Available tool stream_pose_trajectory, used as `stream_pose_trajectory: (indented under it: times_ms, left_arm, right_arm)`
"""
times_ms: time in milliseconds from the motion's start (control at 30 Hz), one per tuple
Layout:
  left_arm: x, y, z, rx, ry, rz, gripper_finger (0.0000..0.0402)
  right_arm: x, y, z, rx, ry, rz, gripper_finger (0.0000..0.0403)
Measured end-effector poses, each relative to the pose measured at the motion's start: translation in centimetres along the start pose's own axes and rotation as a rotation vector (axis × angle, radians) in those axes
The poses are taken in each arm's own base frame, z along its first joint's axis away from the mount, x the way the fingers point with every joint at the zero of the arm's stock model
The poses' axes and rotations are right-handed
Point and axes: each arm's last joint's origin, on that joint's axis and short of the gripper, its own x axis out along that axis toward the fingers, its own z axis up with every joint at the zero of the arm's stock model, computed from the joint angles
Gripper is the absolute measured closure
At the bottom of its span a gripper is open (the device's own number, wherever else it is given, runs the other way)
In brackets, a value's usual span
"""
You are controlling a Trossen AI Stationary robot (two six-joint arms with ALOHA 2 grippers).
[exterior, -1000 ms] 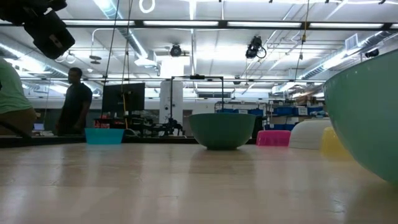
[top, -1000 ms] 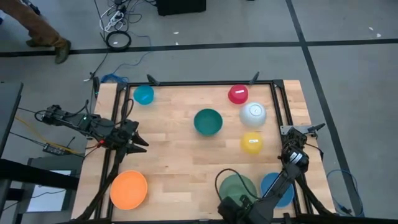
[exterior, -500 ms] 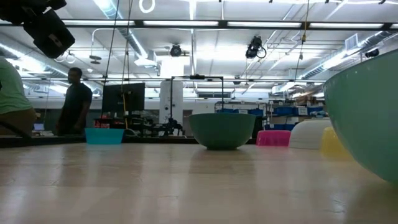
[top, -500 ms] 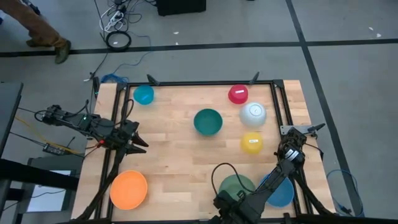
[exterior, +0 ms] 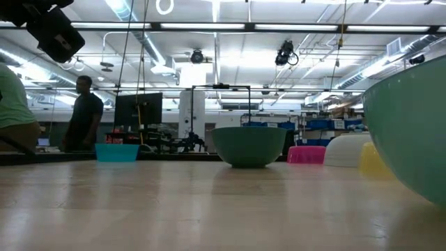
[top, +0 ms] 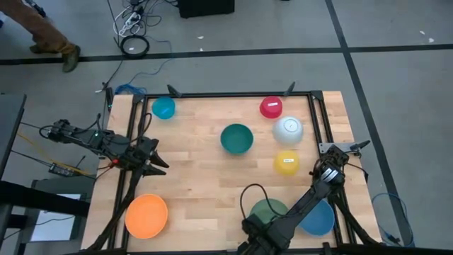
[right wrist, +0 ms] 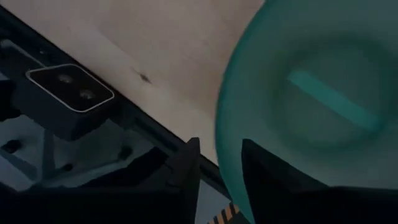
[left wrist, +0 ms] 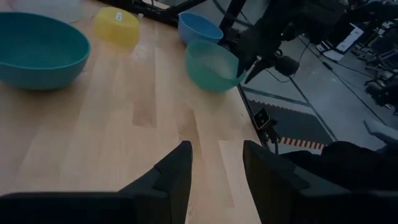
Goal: Nest bowls inside each other
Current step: Move the green bowl to the center of the table
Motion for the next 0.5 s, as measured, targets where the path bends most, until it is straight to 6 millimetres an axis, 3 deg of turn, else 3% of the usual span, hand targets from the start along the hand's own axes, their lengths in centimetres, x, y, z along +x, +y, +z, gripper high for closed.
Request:
stream_pose_trajectory:
  times_ms: [200, 300, 400, 500]
  left_arm:
    - [0.0, 0.0, 0.0, 0.006, -0.002, -0.007, 0.0249]
    - [0.0, 0.0, 0.0, 0.010, -0.002, -0.008, 0.0249]
    - [0.0, 0.0, 0.1, 0.013, -0.003, -0.008, 0.0249]
    - [0.0, -0.1, 0.1, 0.015, -0.012, -0.012, 0.0249]
  right_arm:
    - [1.6, -0.4, 0.3, 0.037, 0.001, -0.012, 0.0298]
    - [2.2, -0.3, 1.1, 0.037, 0.005, 0.008, 0.0326]
    - [2.6, 0.0, 2.5, 0.000, 0.002, 0.033, 0.0379]
    - [2.4, 0.3, 4.2, -0.035, -0.015, 0.068, 0.0391]
